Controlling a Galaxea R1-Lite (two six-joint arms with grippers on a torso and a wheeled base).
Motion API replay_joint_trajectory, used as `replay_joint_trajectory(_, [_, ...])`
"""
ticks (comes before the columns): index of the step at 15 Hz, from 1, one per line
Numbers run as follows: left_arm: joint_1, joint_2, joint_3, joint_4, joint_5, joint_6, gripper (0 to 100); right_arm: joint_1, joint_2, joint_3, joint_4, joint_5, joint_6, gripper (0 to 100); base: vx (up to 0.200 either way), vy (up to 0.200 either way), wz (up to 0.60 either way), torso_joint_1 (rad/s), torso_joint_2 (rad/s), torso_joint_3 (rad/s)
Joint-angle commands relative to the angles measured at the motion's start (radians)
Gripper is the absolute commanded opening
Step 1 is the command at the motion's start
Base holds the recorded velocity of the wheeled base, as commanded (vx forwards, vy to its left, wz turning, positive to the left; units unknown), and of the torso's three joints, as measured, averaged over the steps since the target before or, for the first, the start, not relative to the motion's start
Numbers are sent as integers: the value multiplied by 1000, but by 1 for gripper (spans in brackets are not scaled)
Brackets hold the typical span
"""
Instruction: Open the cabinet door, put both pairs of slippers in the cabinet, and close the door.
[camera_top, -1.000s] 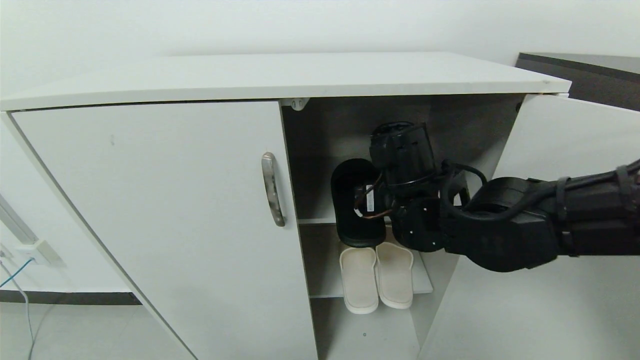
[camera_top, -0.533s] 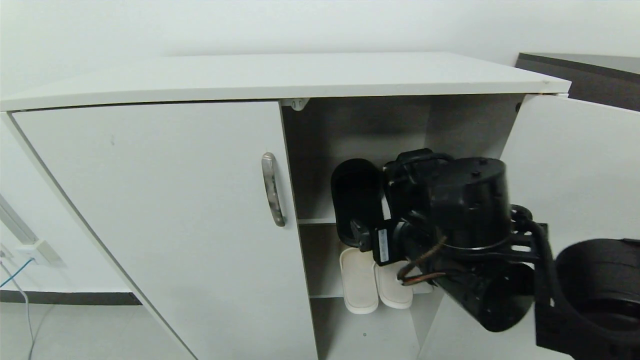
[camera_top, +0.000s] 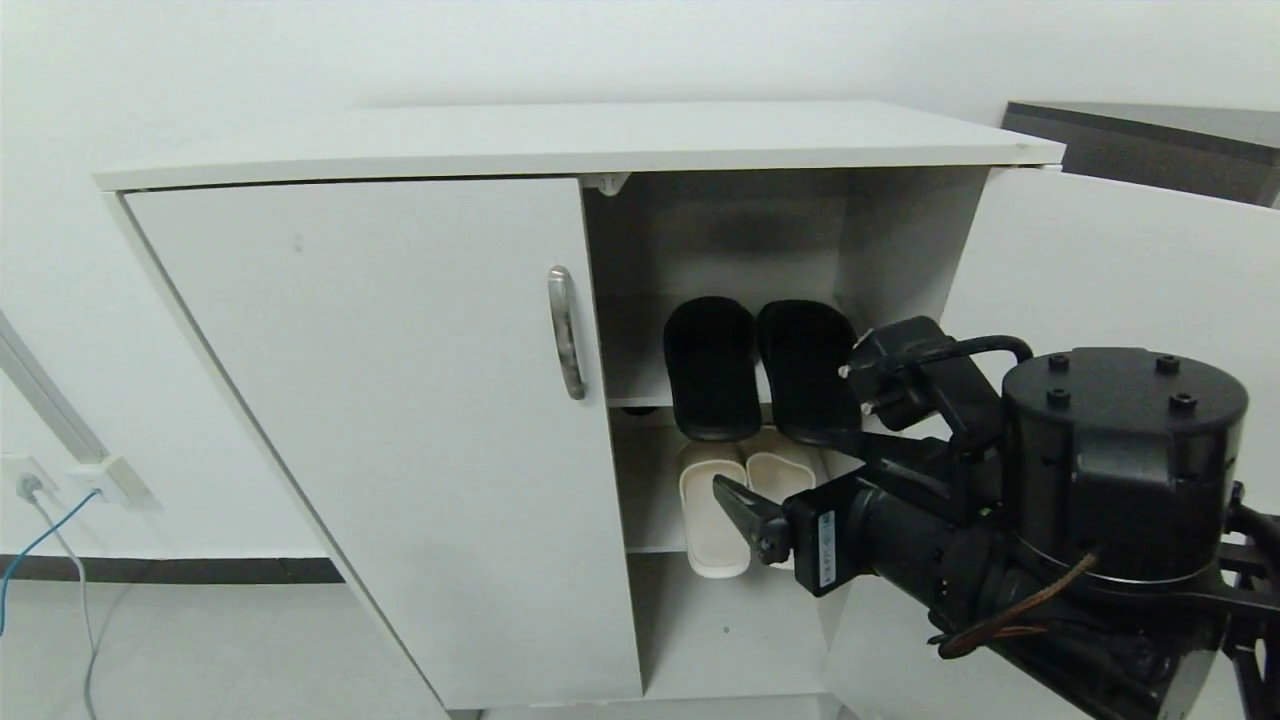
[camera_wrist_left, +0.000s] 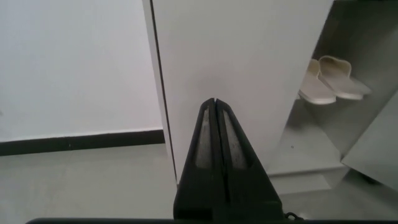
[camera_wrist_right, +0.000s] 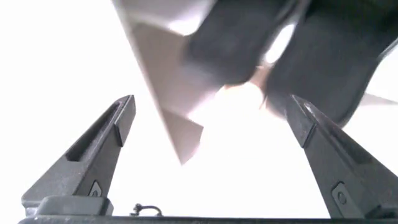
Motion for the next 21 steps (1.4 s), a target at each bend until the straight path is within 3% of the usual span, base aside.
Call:
replay_joint_trajectory(1, [0,2,0,0,0,1,0,0,-4,5,2,1,1,100,-200,0,0,2,2,2])
replay_joint_trajectory(2, [0,2,0,0,0,-1,0,0,-4,14,2,1,-1,0,-200,0,0,2,2,2])
replay_joint_trajectory(8, [0,2,0,0,0,1,0,-11,-6,140,-65,142,-4,0,-200,0,0,1,3,5])
replay_joint_trajectory(10, [0,0,0,0,0,1,0,-23,-6,157,-67,143,-9,0,-200,0,0,5,2,5])
replay_joint_trajectory(21, [0,0,0,0,0,-1,0,-43,4,192,-74,145,-45,0,0,0,0,0,0,0])
